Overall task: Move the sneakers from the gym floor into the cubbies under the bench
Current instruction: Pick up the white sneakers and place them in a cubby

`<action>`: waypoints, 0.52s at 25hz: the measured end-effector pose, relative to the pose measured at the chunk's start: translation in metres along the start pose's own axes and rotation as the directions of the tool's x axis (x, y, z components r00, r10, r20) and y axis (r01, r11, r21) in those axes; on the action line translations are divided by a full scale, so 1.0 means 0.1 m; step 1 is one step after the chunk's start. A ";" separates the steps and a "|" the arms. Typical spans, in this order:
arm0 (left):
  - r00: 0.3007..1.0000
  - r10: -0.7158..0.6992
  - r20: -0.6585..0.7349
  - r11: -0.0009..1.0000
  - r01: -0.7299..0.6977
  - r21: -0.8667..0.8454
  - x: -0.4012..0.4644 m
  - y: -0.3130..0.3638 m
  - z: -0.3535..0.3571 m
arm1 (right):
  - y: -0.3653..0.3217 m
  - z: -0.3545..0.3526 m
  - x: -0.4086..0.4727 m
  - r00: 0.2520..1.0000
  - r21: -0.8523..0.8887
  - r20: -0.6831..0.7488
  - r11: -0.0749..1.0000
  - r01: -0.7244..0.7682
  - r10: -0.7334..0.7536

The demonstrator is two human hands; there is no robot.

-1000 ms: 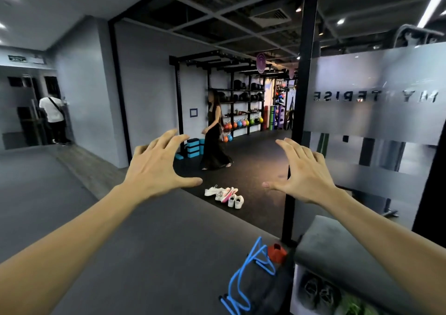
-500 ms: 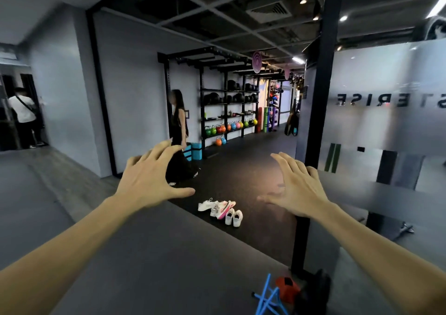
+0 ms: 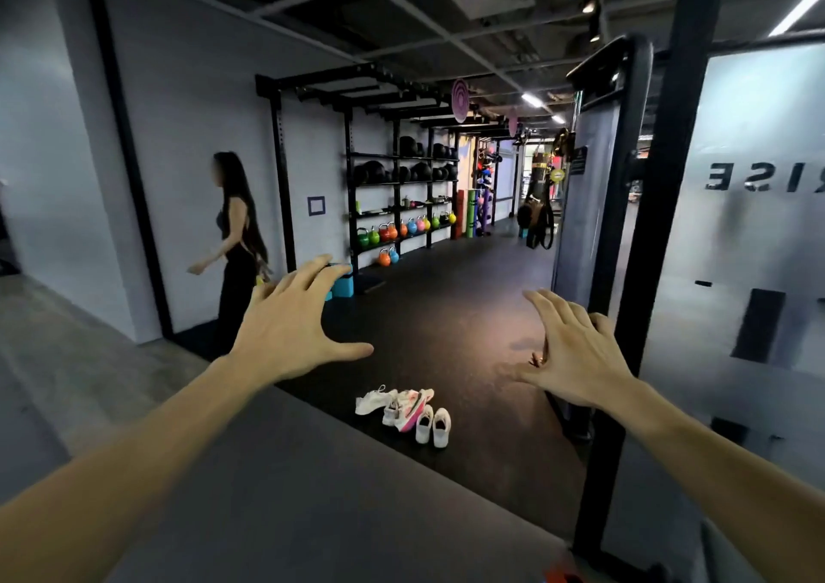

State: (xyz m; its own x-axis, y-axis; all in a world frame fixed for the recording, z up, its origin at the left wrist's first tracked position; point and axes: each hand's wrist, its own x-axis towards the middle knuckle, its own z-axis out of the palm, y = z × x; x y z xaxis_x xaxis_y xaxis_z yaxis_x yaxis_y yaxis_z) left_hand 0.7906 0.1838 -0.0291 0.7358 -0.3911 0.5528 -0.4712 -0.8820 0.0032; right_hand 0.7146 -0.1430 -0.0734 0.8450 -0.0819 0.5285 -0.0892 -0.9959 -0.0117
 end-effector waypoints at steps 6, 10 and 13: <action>0.999 0.042 0.009 0.999 -0.042 0.016 1.28 -0.57 1.00 | 0.13 0.98 1.30 1.000 -0.006 -0.009 1.000 -0.025 0.025; 0.998 0.048 0.038 0.999 -0.048 0.007 2.23 -0.88 1.67 | 0.32 1.59 2.32 0.999 0.002 -0.006 0.999 -0.046 0.046; 0.998 0.051 0.040 0.999 -0.051 -0.008 2.96 -1.09 2.20 | 0.46 2.06 3.10 0.999 0.004 -0.008 0.999 -0.045 0.045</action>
State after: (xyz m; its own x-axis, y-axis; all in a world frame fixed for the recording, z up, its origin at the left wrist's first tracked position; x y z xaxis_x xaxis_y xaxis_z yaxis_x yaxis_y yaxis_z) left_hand 1.1664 0.1063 -0.0488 0.7298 -0.4456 0.5185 -0.5115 -0.8591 -0.0184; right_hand 1.0811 -0.2223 -0.0844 0.8361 -0.1261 0.5339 -0.1250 -0.9914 -0.0383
